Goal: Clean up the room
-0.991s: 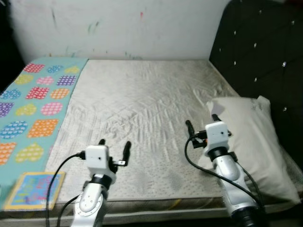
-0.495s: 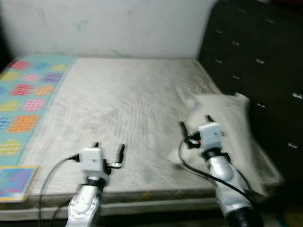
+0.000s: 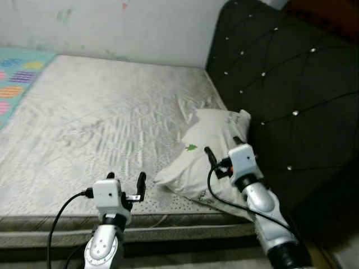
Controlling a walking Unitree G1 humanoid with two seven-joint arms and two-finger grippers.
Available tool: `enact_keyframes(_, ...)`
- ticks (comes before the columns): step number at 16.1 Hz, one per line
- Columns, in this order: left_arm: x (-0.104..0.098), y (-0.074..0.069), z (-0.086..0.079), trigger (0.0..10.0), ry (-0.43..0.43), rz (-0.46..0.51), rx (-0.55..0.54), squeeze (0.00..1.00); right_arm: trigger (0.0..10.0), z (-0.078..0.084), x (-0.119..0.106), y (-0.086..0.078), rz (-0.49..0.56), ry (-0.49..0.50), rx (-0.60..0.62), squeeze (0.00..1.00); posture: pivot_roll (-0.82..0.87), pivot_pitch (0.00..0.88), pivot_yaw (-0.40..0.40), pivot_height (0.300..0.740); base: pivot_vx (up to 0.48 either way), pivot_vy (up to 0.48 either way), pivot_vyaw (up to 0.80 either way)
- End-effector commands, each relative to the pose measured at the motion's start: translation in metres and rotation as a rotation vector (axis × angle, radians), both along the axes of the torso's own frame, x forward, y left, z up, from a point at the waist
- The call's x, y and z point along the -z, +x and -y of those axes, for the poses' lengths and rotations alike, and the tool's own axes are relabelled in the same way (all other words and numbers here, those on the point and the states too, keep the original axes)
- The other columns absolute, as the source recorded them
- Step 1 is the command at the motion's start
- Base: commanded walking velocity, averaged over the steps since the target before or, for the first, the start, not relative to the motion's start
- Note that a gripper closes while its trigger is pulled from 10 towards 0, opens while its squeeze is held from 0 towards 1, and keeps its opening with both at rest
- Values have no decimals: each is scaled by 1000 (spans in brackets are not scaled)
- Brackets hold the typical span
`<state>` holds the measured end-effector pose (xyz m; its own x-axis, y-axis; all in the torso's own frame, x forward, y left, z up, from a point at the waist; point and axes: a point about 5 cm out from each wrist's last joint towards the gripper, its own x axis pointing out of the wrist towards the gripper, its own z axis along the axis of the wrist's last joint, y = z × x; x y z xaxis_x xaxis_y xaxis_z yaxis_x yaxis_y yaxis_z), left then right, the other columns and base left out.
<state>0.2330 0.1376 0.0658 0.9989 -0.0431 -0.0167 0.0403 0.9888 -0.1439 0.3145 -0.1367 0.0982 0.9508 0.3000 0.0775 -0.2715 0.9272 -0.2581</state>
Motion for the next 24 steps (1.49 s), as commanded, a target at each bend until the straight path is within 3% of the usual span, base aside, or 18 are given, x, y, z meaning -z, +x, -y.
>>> enact_keyframes(1,-2,0,-3,10000,9,11,-18,0,10000,5,-3,3,4,-2,10,0,-15,0,-130,740,0,0,0)
enact_keyframes(4,-3,4,-13,10000,29,14,-39,0,10000,7,-2,-3,17,20,43,0,-42,0,-82,740,0,0,0)
enact_keyframes(7,-7,17,-28,10000,72,22,-52,0,10000,19,3,-13,22,37,110,0,-76,0,-30,740,0,0,0)
enact_keyframes(11,-4,17,-44,10000,112,6,-40,0,10000,35,-2,-19,40,12,159,0,-119,0,-16,740,0,0,0)
enact_keyframes(13,-1,11,-46,10000,113,-2,-48,0,10000,44,-5,-18,45,2,183,0,-106,0,-16,740,0,0,0)
enact_keyframes(20,8,0,-37,10000,74,-32,-55,0,10000,20,0,-15,32,49,146,0,-60,0,0,740,0,0,0)
enact_keyframes(24,6,7,-31,10000,72,-34,-2,0,10000,24,-4,-13,58,59,183,0,-89,0,49,740,0,0,0)
